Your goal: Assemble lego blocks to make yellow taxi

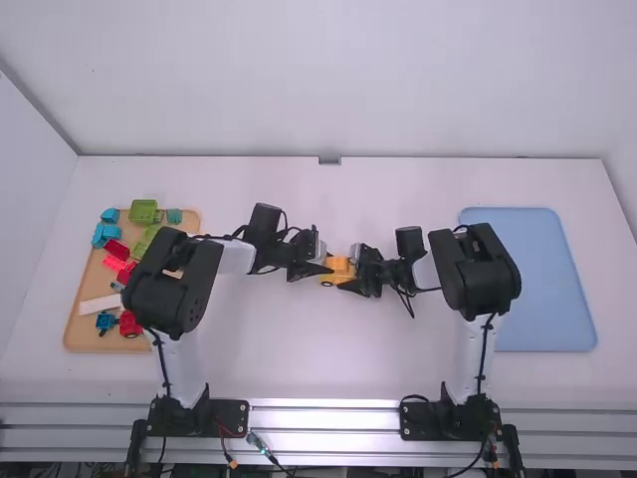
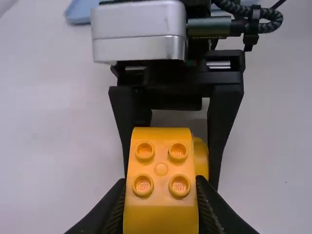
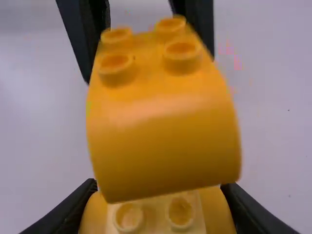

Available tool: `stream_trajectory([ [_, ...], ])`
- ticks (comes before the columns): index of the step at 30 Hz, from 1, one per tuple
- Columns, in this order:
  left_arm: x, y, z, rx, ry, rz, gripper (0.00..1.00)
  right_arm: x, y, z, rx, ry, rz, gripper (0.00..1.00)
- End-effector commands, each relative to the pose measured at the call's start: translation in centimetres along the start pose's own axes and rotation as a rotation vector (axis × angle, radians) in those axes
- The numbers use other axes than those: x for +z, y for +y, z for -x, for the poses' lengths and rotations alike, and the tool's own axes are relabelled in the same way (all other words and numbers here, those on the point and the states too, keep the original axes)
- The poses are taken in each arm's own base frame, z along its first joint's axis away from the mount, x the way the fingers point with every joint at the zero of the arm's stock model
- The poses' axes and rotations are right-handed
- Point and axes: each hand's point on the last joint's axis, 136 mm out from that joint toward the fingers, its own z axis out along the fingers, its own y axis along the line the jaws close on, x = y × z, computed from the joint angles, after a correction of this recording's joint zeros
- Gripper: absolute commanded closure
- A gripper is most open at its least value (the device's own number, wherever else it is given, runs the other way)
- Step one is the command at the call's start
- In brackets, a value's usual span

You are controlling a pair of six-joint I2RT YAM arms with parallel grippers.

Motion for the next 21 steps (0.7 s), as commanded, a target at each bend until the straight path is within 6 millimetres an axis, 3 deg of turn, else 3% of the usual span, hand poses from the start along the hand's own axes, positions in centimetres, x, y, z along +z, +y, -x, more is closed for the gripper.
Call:
stream_trajectory([
  [1,0.5,-0.8,-0.5,-0.058,-0.007,-0.031,0.96,0.1,0.0,-0.4,-0.010,0.003,0.007,0.55],
  [21,0.5,-1.8,-1.1,-0.093,0.002,-0.062,0.98,0.1,0.3,-0.6,-0.012,0.011,0.017,0.55],
])
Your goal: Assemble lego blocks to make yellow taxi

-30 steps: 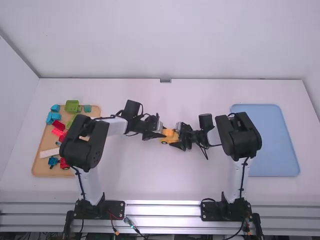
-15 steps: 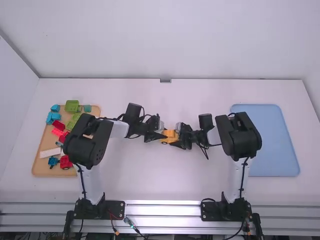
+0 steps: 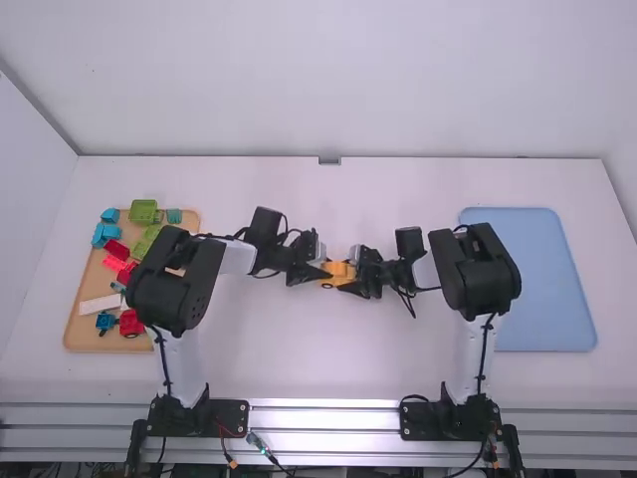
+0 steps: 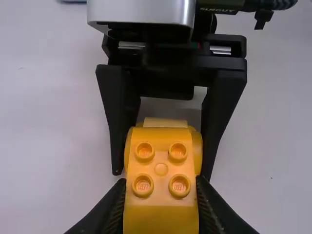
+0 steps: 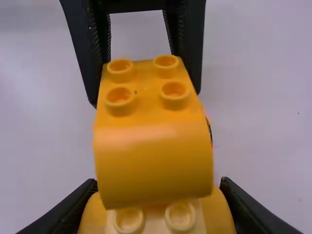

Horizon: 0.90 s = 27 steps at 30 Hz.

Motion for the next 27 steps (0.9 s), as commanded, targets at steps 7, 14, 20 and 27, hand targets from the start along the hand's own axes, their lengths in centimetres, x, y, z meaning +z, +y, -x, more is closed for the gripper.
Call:
stream_trajectory([
  [7,0.4,-1.3,-0.5,-0.037,-0.007,-0.047,0.98,0.1,0.5,-0.9,0.003,0.023,0.018,0.56],
  [14,0.4,-1.8,-0.3,0.002,-0.048,-0.048,0.98,0.0,0.8,-1.2,0.020,0.031,0.025,0.56],
  [20,0.8,-2.5,-0.7,0.007,-0.041,-0.053,0.98,0.0,0.8,-1.2,0.019,0.031,0.025,0.56],
  [27,1.8,-2.4,-0.8,0.030,0.006,-0.041,0.98,0.0,0.9,-1.2,0.019,0.031,0.028,0.56],
])
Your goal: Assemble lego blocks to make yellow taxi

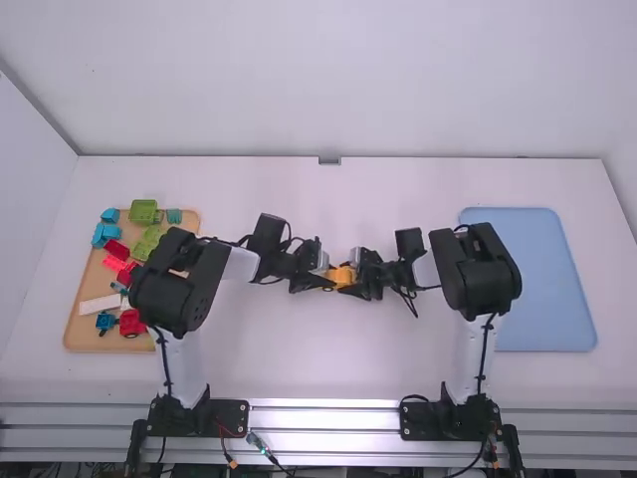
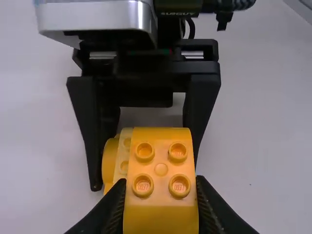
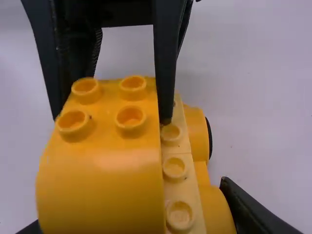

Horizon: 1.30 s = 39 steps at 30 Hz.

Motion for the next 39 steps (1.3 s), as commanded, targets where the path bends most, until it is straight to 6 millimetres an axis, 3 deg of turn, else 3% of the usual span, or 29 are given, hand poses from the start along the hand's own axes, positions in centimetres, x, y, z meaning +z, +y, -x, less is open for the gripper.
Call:
stream_trajectory([
  [1,0.9,-0.5,-1.0,-0.015,0.045,-0.005,0.98,0.2,0.2,-1.1,0.025,0.034,-0.004,0.56],
  [8,0.4,0.6,-1.7,-0.008,0.084,0.045,0.98,0.2,0.3,-1.2,0.034,0.041,-0.001,0.56],
  [21,0.1,1.5,1.3,-0.008,0.018,0.016,0.98,-0.1,0.3,-1.4,0.049,0.043,-0.007,0.56],
  [28,0.1,1.5,-0.1,-0.015,0.120,0.019,0.98,0.1,0.4,-1.3,0.045,0.043,0.000,0.56],
  [39,0.4,1.5,-1.7,-0.032,0.135,0.025,0.98,0.1,0.4,-1.2,0.044,0.040,0.001,0.55],
])
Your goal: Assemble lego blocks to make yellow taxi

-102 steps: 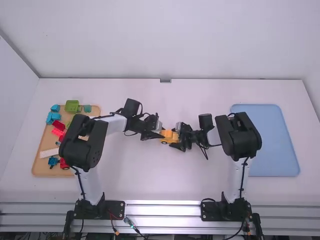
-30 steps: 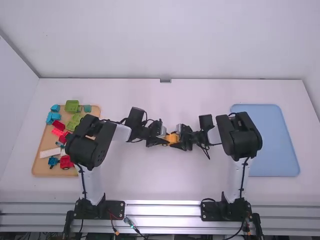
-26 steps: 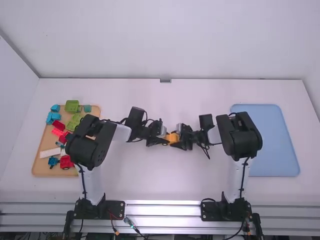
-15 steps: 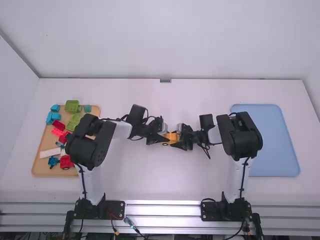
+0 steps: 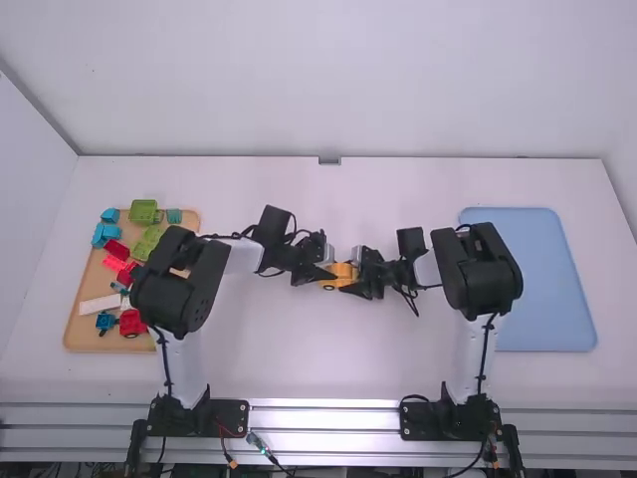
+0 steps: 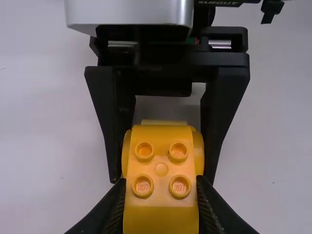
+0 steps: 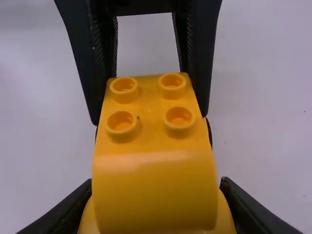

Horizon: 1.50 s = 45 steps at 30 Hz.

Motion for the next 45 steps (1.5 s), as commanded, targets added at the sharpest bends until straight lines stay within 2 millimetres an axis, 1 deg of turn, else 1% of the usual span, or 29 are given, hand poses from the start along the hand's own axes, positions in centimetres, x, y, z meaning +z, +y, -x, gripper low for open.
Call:
stream_trajectory([
  [1,0.6,-0.4,-1.7,-0.021,0.039,-0.003,0.98,0.3,0.6,-1.1,0.040,0.034,0.005,0.55],
  [4,1.2,-1.3,-1.5,-0.015,0.007,-0.046,0.98,0.3,0.7,-1.1,0.040,0.034,0.006,0.55],
  [5,1.5,-1.4,-1.9,-0.013,0.008,-0.051,0.98,0.3,0.6,-1.1,0.040,0.034,0.005,0.55],
  [10,2.1,-1.1,-2.8,-0.058,0.009,-0.053,0.98,0.3,0.7,-1.1,0.048,0.034,0.005,0.55],
  [15,2.0,-1.4,-3.2,-0.048,0.042,-0.071,0.98,0.3,0.6,-1.1,0.047,0.034,0.005,0.55],
  [21,3.2,-1.7,-4.5,-0.050,0.203,-0.062,0.98,0.3,0.2,-0.8,0.045,0.033,0.004,0.55],
  [26,4.1,-2.0,-4.6,-0.016,0.250,-0.057,0.99,0.3,0.1,-0.8,0.070,0.045,0.021,0.55],
  [33,3.9,-2.2,-5.6,-0.036,0.304,-0.051,0.98,0.3,0.1,-0.8,0.054,0.063,0.048,0.56],
  [38,3.8,-2.3,-5.7,-0.040,0.310,-0.053,0.98,0.3,0.1,-0.8,0.052,0.062,0.044,0.56],
  [41,3.9,-2.1,-5.5,-0.030,0.304,-0.045,0.98,0.3,0.1,-0.8,0.055,0.063,0.046,0.55],
  [43,3.9,-2.0,-5.4,-0.026,0.294,-0.043,0.93,0.3,0.1,-0.8,0.055,0.063,0.046,0.56],
  [45,3.9,-1.8,-5.3,-0.029,0.292,-0.037,0.92,0.3,0.1,-0.8,0.055,0.063,0.046,0.55],
])
